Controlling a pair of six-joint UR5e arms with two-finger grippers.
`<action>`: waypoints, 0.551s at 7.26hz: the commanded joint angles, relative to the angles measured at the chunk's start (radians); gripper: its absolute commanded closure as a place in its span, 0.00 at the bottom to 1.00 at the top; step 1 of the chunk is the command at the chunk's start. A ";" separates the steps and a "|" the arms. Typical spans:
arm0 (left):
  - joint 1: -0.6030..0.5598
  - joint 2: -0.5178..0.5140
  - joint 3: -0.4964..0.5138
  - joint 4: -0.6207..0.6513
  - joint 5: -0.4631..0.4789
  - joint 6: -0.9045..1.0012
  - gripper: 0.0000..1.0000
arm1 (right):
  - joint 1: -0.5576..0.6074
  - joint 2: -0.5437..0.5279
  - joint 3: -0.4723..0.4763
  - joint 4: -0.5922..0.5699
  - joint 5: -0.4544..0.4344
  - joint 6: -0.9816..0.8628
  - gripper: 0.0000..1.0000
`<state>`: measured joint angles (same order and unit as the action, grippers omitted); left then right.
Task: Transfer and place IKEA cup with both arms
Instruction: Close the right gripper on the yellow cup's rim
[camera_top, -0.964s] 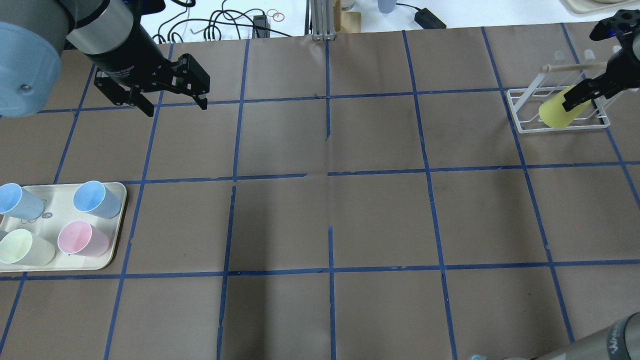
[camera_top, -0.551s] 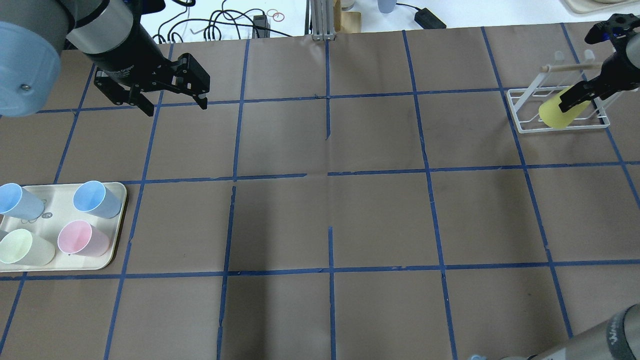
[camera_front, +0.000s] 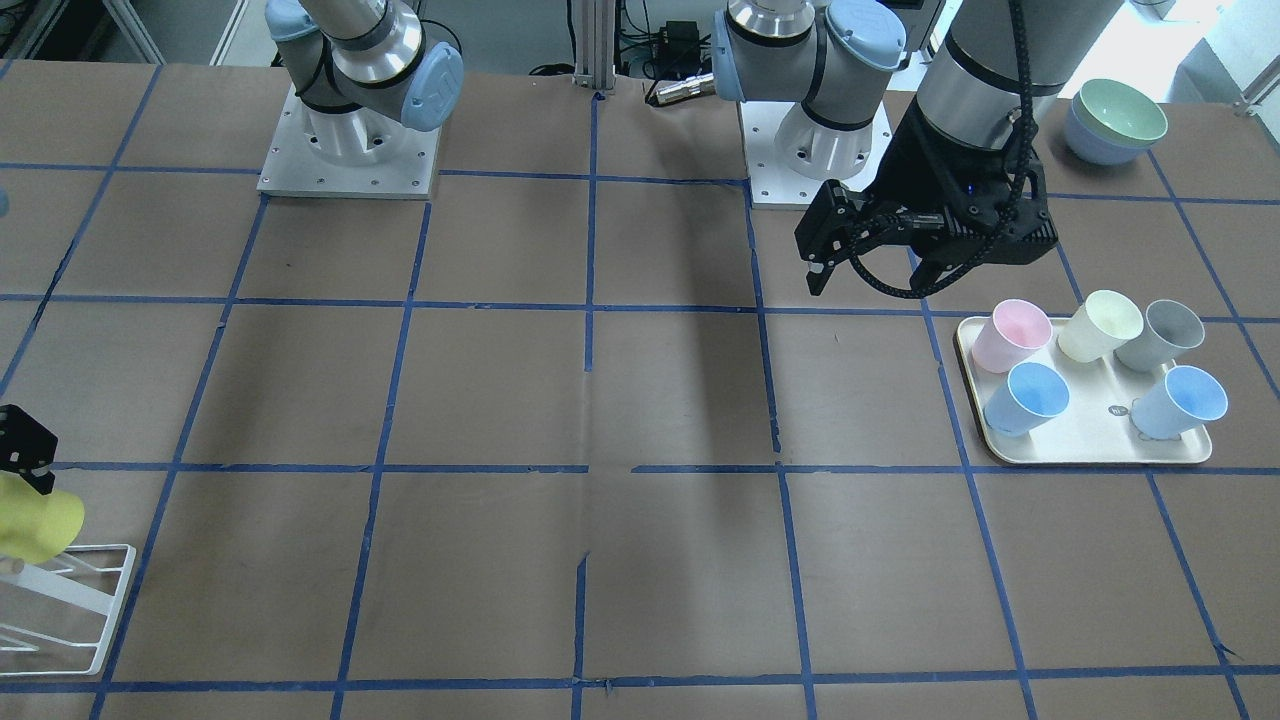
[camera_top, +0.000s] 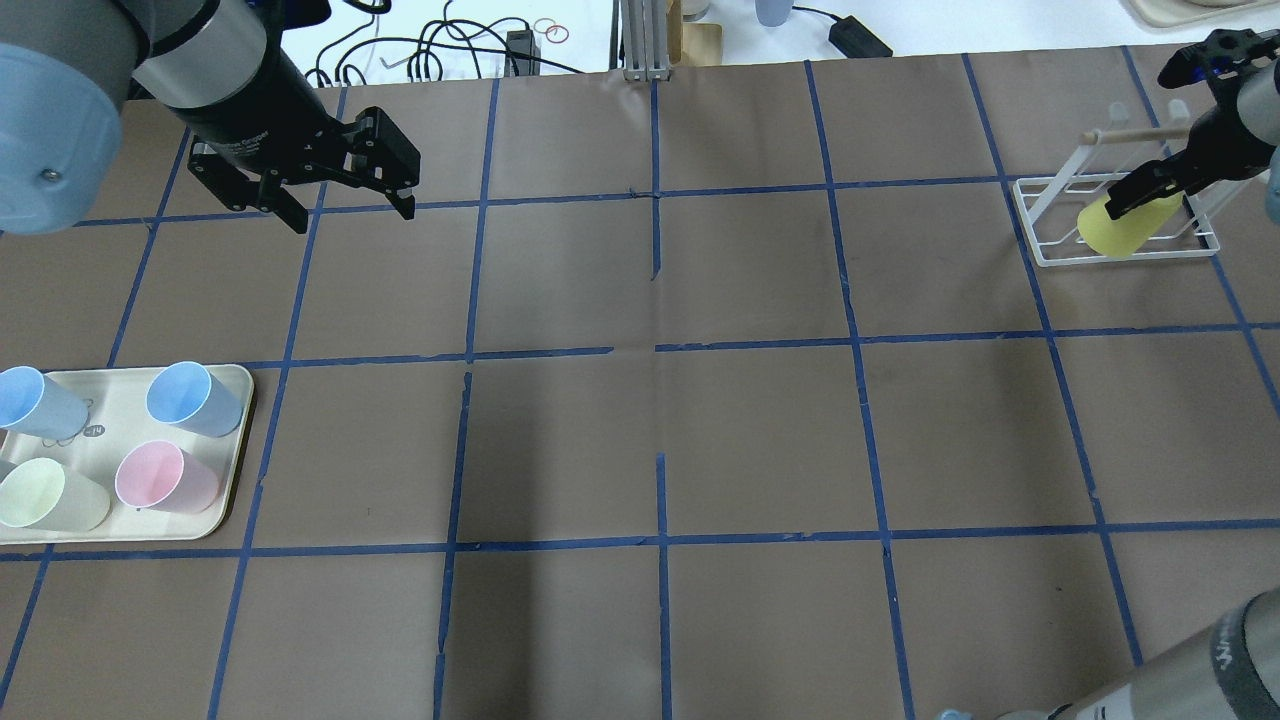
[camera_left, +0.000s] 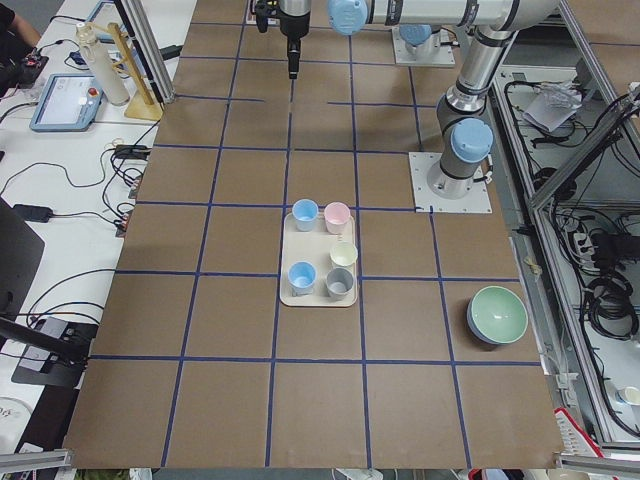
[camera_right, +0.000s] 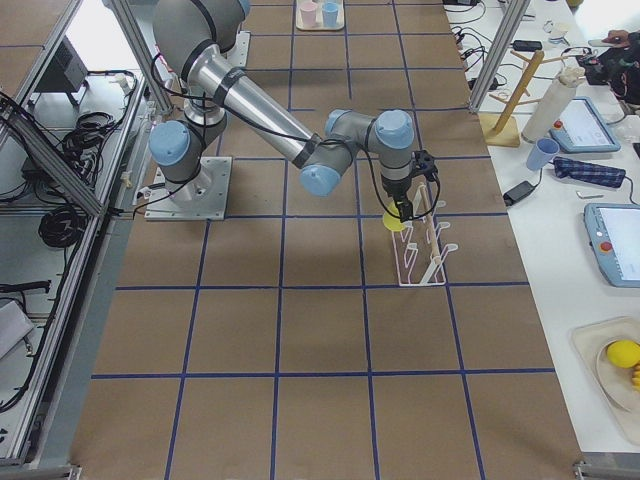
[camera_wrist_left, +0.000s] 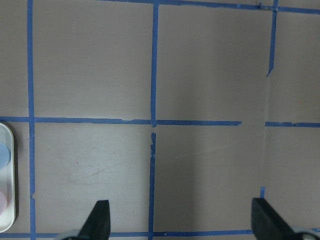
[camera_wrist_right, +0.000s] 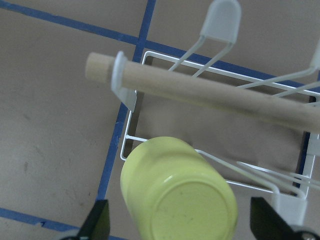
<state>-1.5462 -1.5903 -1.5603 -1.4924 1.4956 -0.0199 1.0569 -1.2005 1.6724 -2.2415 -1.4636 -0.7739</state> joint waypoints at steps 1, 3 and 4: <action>0.000 0.003 -0.001 -0.002 0.000 0.000 0.00 | 0.000 0.004 0.001 -0.006 0.012 -0.001 0.00; 0.000 0.003 -0.003 -0.002 0.000 0.002 0.00 | 0.000 0.006 0.001 -0.006 0.048 -0.002 0.08; 0.000 0.003 -0.003 -0.002 0.000 0.002 0.00 | 0.000 0.006 0.001 -0.006 0.046 -0.002 0.09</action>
<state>-1.5462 -1.5877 -1.5628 -1.4940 1.4956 -0.0186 1.0569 -1.1954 1.6735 -2.2472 -1.4206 -0.7756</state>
